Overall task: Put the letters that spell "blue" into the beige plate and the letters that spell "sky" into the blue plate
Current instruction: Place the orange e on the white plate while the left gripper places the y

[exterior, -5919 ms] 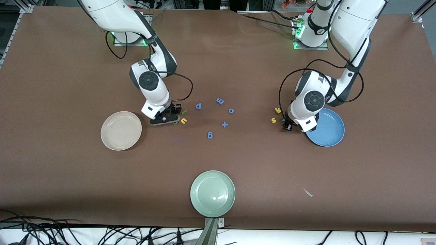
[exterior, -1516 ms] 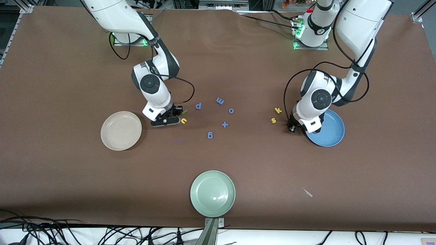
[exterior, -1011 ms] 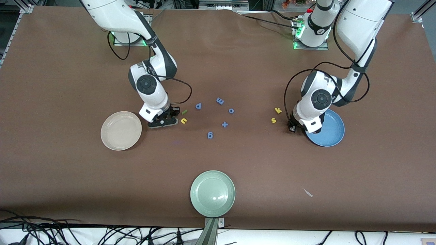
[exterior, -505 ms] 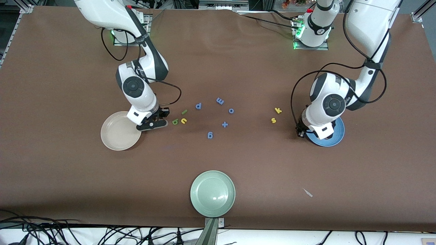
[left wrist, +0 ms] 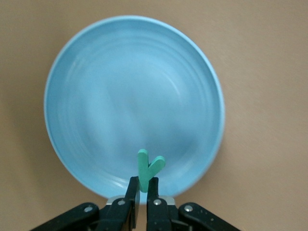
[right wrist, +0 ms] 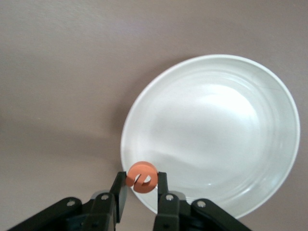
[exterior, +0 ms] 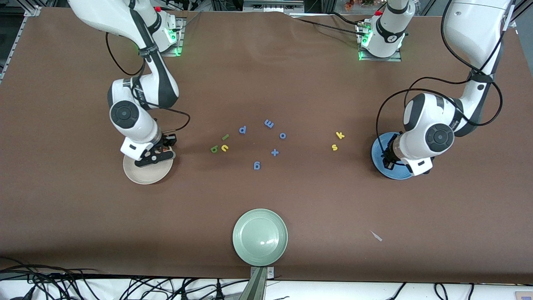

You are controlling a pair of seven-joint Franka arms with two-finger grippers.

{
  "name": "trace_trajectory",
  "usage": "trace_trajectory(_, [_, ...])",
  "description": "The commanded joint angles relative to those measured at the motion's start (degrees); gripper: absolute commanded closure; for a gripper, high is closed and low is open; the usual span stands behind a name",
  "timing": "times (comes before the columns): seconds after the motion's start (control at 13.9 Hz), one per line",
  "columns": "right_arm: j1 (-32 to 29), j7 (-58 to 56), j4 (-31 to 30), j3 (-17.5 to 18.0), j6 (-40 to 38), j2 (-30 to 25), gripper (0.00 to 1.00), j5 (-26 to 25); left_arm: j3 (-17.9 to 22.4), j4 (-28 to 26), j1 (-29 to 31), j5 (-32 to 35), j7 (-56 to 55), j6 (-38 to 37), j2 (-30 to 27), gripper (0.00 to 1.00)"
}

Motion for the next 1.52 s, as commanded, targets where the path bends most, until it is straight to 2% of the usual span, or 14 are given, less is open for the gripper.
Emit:
trace_trajectory(0.0, [0.32,-1.41,-0.56,-0.07,-0.76,-0.74,0.61,2.0,-0.56,-4.1,2.49,1.77,3.74,2.55,-2.11,1.0])
trace_trajectory(0.14, [0.32,-1.49,-0.38,-0.16,-0.76,-0.74,0.59,2.0,-0.47,-8.23,2.76,2.21,3.93,8.43,-2.03,0.97])
trace_trajectory(0.22, [0.32,-1.49,-0.29,-0.16,-0.76,-0.74,0.58,2.09,-0.47,-8.42,2.76,2.21,4.19,8.98,-2.03,0.7])
trace_trajectory(0.29, [0.32,-0.97,-0.12,-0.07,-0.76,-0.74,0.52,2.17,-0.56,-8.34,3.11,2.21,5.58,8.73,-2.29,0.55])
trace_trajectory(0.36, [0.41,-0.36,0.15,0.28,-0.76,-0.57,0.51,2.96,-0.56,-8.08,3.55,2.21,6.47,8.29,-2.64,0.46])
trace_trajectory(0.51, [1.02,0.96,1.29,1.77,-0.93,0.04,0.5,10.23,-0.56,-7.55,3.38,2.04,6.13,7.58,-3.34,0.43])
trace_trajectory(0.58, [1.02,1.66,1.38,2.82,-0.67,0.4,0.49,12.09,-0.64,-7.46,3.29,1.95,5.95,6.71,-3.43,0.43])
trace_trajectory(0.65, [1.2,3.06,1.47,3.88,-0.24,0.75,0.49,12.54,-0.91,-7.2,2.76,1.52,5.43,6.44,-3.78,0.43])
trace_trajectory(0.79, [1.99,8.76,3.47,5.64,0.21,2.23,0.48,12.55,-4.84,-7.28,2.58,1.69,2.8,7.14,-3.7,0.42])
trace_trajectory(0.94, [4.18,13.86,6.46,5.91,0.3,4.87,0.48,12.55,-7.48,-8.07,2.41,1.77,-1.06,8.72,-3.79,0.34])
trace_trajectory(1.08, [5.5,17.04,8.23,5.91,1.6,6.98,0.47,12.46,-10.39,-8.34,2.15,2.21,-2.49,8.9,-3.7,0.34])
trace_trajectory(1.15, [5.68,17.66,8.32,5.91,3.27,8.12,0.47,12.46,-11.27,-7.9,1.62,2.13,-2.84,9.25,-3.26,0.34])
trace_trajectory(1.3, [6.82,19.06,8.41,5.91,5.56,9.62,0.47,12.55,-11.37,-7.63,1.18,1.77,-10.79,12.49,-2.21,0.4])
trace_trajectory(1.44, [8.4,21.09,8.32,5.91,7.32,10.85,0.47,12.55,-11.46,-7.55,-2.23,3.52,-11.45,12.59,-1.42,0.41])
